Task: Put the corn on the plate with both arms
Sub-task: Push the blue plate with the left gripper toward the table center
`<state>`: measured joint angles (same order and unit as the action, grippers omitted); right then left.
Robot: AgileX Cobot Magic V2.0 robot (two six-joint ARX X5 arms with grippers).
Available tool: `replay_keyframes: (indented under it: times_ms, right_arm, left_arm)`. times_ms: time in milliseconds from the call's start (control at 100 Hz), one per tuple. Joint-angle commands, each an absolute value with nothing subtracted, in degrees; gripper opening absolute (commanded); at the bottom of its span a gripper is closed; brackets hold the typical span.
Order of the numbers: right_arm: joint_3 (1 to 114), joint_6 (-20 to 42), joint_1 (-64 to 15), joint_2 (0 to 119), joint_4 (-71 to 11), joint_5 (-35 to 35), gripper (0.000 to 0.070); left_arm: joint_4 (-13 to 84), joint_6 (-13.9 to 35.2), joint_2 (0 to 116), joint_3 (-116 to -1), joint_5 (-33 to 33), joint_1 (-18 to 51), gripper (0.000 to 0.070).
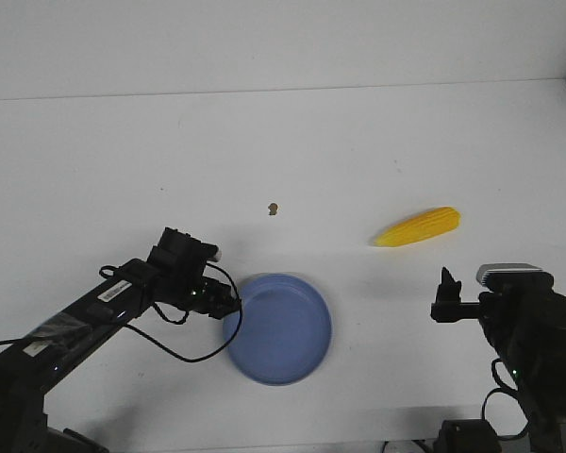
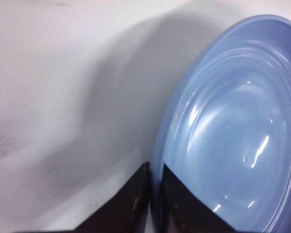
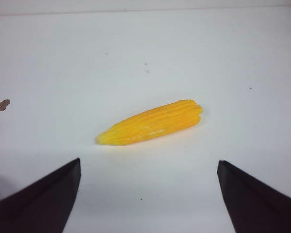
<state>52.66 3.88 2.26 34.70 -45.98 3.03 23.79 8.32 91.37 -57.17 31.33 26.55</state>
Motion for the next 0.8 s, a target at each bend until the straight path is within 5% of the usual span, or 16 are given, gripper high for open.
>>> replay_keyframes:
  times_ms: [0, 330, 500, 790]
  right_arm:
    - [53.36, 4.49, 2.22, 34.94, -45.43, 3.07, 0.0593]
    - [53.36, 4.49, 2.22, 34.94, -45.43, 3.07, 0.0593]
    - [53.36, 4.47, 2.22, 34.94, -45.43, 3.07, 0.0593]
    - [53.36, 4.47, 2.22, 34.94, -45.45, 3.07, 0.0593]
  left_arm:
    - [23.7, 8.64, 92.99, -57.91, 31.05, 27.09, 0.0005]
    - [23.49, 8.69, 95.64, -57.91, 30.46, 27.77, 0.0042]
    - [23.9, 8.69, 95.64, -57.91, 30.44, 27.77, 0.0435]
    - [22.83, 8.69, 95.2, -57.93, 30.44, 26.87, 0.07]
